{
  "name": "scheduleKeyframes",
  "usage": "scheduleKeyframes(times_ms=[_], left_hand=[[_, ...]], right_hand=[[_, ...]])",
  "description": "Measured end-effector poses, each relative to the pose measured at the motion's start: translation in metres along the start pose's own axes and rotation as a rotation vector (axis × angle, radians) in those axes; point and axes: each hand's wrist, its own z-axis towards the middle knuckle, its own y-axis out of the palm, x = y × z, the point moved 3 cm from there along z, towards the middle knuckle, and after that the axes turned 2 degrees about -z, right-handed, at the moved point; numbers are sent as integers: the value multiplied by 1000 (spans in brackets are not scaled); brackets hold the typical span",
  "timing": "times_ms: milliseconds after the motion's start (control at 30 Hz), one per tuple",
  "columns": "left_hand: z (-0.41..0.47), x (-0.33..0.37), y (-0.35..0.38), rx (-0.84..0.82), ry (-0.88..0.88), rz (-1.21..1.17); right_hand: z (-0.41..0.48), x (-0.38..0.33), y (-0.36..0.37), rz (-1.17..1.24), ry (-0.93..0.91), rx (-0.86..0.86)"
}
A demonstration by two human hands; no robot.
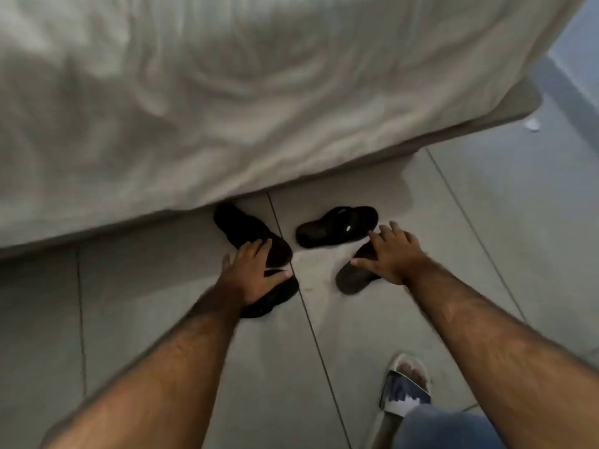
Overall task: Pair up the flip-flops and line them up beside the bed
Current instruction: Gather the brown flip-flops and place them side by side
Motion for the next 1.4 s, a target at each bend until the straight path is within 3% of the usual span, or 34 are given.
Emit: scheduleKeyframes(times_ms=[200,433,633,800,1033,1400], left_hand=[[46,-64,121,-86,-293,7],[61,-77,181,81,-286,82],[61,-77,178,132,-261,66],[39,-83,178,361,-239,100],[34,-86,193,312,-175,164],[0,-79,215,229,-96,167]], right_hand=[[66,32,129,3,207,10],[88,37,203,58,233,81],[85,38,196,66,215,77],[83,48,164,81,241,299],[89,63,177,201,296,160],[71,38,181,157,354,88]])
